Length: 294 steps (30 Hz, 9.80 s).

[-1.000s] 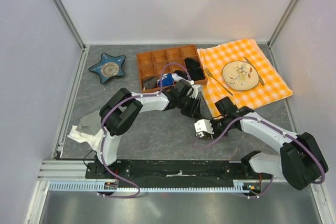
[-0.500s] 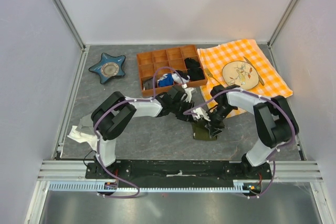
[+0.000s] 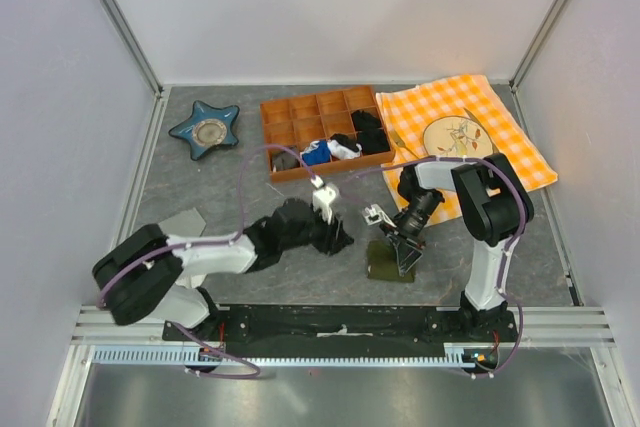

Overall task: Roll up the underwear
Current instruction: Roll the underwear to the center of the board, then pick up the underwear from the center of the board, then place the underwear in the storage box.

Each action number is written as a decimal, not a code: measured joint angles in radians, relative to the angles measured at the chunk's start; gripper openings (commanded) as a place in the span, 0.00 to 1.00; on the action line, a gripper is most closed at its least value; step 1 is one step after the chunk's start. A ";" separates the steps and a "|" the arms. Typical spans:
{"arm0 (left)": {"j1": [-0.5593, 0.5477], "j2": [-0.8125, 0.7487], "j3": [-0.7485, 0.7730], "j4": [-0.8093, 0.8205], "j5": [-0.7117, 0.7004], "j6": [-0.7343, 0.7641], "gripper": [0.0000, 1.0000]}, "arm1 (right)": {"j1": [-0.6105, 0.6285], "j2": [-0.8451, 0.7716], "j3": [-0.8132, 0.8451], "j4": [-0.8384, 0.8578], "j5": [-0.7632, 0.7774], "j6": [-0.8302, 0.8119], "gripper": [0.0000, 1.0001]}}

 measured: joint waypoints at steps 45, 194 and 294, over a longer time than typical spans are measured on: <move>-0.209 0.357 0.371 -0.220 0.147 0.607 0.02 | -0.177 -0.167 0.044 0.026 -0.019 0.032 0.69; 0.261 -0.327 -0.029 -0.284 0.107 -0.020 0.66 | -0.137 -0.009 0.238 0.024 -0.213 0.331 0.19; 0.386 -0.474 0.021 -0.612 0.009 -0.003 0.64 | 0.006 0.496 1.256 0.644 0.318 1.075 0.98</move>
